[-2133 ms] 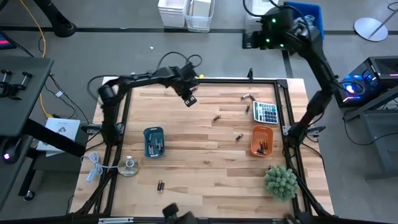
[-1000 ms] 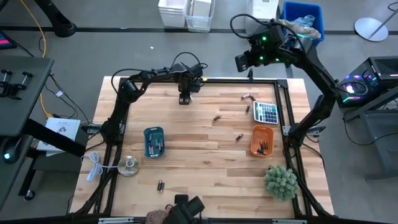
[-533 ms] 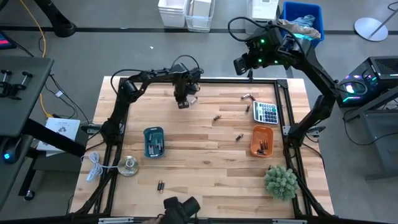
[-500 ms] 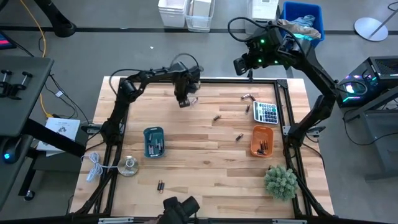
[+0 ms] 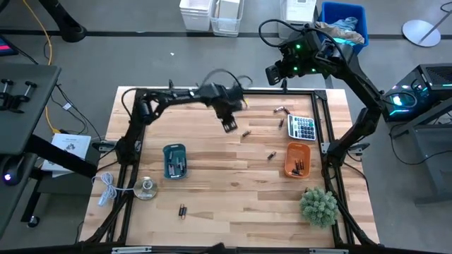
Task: Sort batteries
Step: Put the silver battery into the blue bin
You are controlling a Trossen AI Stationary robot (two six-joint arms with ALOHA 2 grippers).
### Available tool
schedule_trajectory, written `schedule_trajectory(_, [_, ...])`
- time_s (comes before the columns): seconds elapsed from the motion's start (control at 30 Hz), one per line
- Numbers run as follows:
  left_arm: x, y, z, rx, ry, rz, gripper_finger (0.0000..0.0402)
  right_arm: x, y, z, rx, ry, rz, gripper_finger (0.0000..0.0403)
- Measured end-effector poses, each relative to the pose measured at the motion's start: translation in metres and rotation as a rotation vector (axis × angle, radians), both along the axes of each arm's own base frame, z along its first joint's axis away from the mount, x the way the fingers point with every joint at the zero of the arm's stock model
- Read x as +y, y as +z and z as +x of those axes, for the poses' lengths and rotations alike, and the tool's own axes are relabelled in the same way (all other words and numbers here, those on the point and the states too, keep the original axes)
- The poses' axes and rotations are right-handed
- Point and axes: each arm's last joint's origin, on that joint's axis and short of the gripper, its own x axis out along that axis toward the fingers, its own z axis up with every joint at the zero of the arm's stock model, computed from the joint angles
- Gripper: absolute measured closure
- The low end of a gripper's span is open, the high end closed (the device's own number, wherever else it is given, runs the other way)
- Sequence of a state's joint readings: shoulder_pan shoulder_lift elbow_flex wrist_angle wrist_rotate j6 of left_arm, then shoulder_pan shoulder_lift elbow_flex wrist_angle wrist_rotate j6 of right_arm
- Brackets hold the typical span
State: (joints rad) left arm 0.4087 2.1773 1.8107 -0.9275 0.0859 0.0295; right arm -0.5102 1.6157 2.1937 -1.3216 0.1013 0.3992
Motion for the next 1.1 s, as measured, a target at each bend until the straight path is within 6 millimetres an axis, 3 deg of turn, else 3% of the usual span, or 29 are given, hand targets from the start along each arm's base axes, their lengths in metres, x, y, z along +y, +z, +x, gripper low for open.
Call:
schedule_trajectory(0.1, [-0.012,0.001,0.013,-0.047,0.08,0.056,0.026,0.0,0.0,0.0,0.003,-0.002,0.0,0.0403])
schedule_trajectory(0.23, [-0.004,-0.003,0.017,-0.104,0.256,0.021,0.0227,0.0,0.0,0.0,0.003,-0.003,-0.001,0.0403])
schedule_trajectory(0.43, [0.004,-0.041,0.018,-0.012,0.405,-0.049,0.022,0.0,0.0,0.0,0.002,-0.003,-0.003,0.0403])
schedule_trajectory(0.7, [0.0,-0.039,0.022,-0.029,0.414,0.017,0.022,-0.001,0.0,0.0,0.005,-0.021,-0.019,0.0403])
schedule_trajectory(0.9, [-0.009,-0.038,0.023,0.01,0.287,0.059,0.022,-0.001,0.0,0.0,0.005,-0.023,-0.018,0.0403])
schedule_trajectory(0.97, [-0.005,-0.029,0.017,0.027,0.236,0.065,0.022,-0.001,0.0,0.0,0.006,-0.022,-0.019,0.0403])
schedule_trajectory(1.1, [0.021,0.02,0.001,-0.055,0.188,0.191,0.022,-0.001,0.0,0.0,0.005,-0.023,-0.017,0.0403])
